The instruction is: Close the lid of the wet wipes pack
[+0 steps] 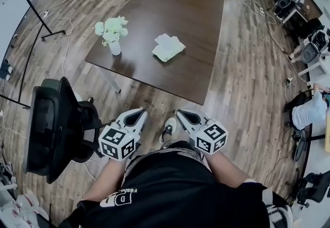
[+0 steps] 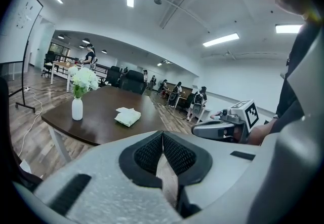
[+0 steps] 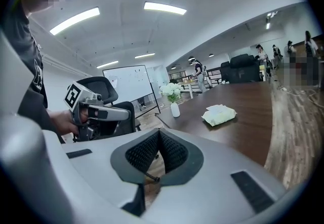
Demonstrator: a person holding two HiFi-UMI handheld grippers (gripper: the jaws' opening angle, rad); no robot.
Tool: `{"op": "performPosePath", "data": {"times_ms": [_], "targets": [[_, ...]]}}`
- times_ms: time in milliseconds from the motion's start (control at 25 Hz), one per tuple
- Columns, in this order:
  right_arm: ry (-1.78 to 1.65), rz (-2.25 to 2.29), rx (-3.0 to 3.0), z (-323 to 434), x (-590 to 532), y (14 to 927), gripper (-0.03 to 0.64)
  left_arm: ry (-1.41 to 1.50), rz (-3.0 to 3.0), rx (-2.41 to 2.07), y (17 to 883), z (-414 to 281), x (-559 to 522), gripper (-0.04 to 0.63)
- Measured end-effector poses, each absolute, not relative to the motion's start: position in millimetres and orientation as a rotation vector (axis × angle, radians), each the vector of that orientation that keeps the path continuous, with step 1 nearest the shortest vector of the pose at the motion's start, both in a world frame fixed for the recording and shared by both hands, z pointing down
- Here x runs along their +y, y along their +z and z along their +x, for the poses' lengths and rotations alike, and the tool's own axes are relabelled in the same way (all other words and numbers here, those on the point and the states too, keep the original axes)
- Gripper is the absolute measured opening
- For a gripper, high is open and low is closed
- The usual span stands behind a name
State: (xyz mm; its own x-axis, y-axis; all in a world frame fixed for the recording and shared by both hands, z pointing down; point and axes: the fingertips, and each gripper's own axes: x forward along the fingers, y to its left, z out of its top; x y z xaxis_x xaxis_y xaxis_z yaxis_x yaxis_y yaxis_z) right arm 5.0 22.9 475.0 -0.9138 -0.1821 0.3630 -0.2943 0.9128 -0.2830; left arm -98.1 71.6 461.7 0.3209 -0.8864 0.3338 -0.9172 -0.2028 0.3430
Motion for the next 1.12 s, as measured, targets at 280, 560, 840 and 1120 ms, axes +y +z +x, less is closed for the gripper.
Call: {"op": "performPosePath", "data": {"times_ms": [280,560,840,1120], "targets": [[0.495,0.333,-2.761,-18.1,-45.7,471.2,0.005,0.127,2.101,-1.587,463.6,-114.9,14.2,0.019],[0.509,0.366,-2.768,-14.7,-115.7,470.0,0.005,0.151,2.130,-1.575,458.0,-114.1,-57.1,0.020],[0.524,0.348,-2.790,-18.3,-167.3,472.7,0.005,0.182,2.112,-1.608,458.9,-127.0,-116.3,0.020],[0.531,0.354,-2.811,-15.7,-202.9,474.8,0.005,0.199,2.092,-1.669,456.5,-144.8,-157.3,0.020]]}}
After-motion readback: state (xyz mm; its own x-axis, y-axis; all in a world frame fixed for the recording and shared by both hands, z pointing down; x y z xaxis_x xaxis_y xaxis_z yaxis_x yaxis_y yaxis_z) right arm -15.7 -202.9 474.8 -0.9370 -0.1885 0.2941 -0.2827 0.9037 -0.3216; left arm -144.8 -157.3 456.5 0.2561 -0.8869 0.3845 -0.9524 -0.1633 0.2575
